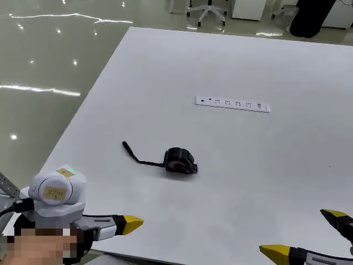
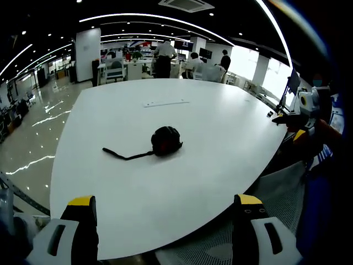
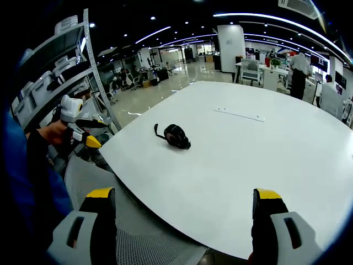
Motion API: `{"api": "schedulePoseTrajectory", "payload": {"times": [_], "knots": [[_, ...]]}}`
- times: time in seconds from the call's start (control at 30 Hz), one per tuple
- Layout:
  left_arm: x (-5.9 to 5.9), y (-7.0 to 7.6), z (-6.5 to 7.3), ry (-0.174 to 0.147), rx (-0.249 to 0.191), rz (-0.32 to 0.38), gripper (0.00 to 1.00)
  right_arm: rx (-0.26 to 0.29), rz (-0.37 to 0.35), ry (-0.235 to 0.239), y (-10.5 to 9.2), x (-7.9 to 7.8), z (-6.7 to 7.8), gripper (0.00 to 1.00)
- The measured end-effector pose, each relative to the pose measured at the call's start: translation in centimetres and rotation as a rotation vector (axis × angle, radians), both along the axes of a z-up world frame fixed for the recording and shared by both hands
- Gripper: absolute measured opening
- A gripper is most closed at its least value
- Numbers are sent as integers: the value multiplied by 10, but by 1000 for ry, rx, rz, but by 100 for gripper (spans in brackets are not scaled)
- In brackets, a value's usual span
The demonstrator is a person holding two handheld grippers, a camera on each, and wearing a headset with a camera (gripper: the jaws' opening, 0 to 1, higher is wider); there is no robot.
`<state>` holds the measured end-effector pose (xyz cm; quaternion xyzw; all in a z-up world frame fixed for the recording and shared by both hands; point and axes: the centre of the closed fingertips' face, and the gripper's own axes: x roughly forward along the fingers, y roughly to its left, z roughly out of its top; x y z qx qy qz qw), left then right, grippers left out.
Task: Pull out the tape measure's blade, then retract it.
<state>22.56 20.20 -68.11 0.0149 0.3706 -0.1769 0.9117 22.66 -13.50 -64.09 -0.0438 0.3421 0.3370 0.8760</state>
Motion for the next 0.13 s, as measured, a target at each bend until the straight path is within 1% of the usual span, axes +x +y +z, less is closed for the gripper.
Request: {"api": "schedulePoseTrajectory", "payload": {"times": [0.13], "knots": [[0, 0, 0, 1, 1, 4, 100, -1, 4, 2, 0, 1, 0, 100]]}}
